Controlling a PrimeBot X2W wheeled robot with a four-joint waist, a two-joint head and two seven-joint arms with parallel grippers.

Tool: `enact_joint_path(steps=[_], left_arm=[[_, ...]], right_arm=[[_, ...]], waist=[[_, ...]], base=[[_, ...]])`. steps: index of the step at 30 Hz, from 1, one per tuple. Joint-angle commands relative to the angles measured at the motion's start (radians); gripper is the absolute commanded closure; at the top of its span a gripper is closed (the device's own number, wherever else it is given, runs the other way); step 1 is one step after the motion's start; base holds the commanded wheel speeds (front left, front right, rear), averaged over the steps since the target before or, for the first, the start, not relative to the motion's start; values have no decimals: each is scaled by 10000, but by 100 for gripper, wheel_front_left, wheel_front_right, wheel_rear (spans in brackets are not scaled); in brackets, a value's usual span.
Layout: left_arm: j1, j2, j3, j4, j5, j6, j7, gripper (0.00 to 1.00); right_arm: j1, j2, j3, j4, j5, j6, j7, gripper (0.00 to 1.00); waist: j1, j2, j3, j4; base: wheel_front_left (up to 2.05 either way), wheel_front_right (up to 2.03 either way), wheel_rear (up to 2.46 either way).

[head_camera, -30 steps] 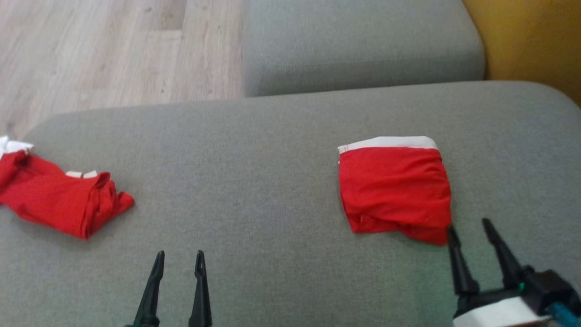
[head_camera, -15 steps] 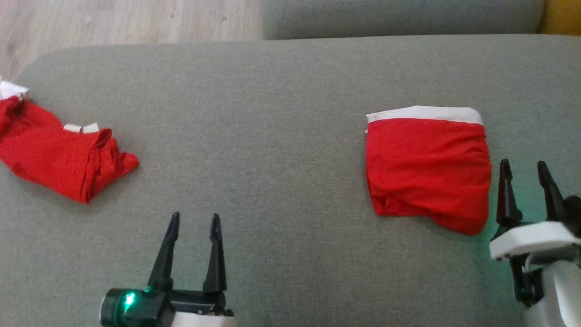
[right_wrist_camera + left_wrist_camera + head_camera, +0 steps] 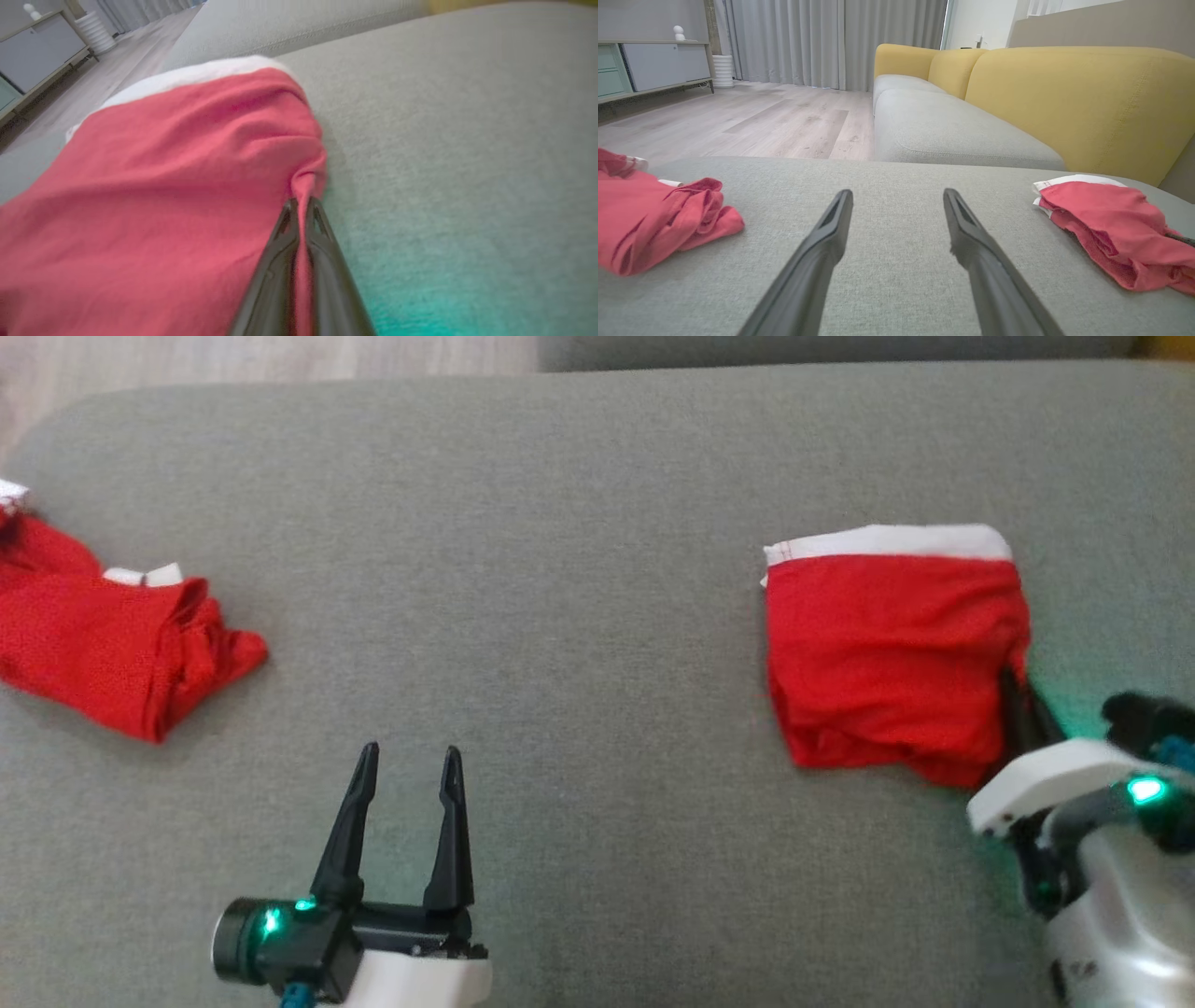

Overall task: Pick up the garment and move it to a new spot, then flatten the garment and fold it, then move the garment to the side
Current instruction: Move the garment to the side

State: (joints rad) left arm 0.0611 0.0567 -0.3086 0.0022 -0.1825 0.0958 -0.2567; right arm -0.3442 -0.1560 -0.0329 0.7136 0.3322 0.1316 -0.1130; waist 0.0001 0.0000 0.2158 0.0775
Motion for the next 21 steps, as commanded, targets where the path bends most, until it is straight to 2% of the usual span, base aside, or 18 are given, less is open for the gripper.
enact_joint_path(steps=[1, 9, 15, 21], left_arm=[[-342, -64, 292, -370, -59, -14, -51, 0], [-889, -64, 480, -844, 113, -149, -51, 0], [-1587, -64, 515, -855, 402, -383, -51, 0], [-2059, -64, 574, -740, 563, -617, -51, 0]], right_arm=[[-355, -420, 218, -267, 61, -9, -233, 100], [-1198, -2268, 265, -616, -142, -9, -249, 100], [-1914, -3739, -404, -346, -326, -9, -3, 100], [-2397, -4314, -1322, -287, -947, -9, 110, 100]], waist=[[-1, 0, 202, -200], [-1, 0, 1299, -1155], [-1, 0, 2279, -1630], [-1, 0, 2776, -1775]], base=[[0, 0, 0], [0, 0, 0], [0, 0, 0], [0, 0, 0]])
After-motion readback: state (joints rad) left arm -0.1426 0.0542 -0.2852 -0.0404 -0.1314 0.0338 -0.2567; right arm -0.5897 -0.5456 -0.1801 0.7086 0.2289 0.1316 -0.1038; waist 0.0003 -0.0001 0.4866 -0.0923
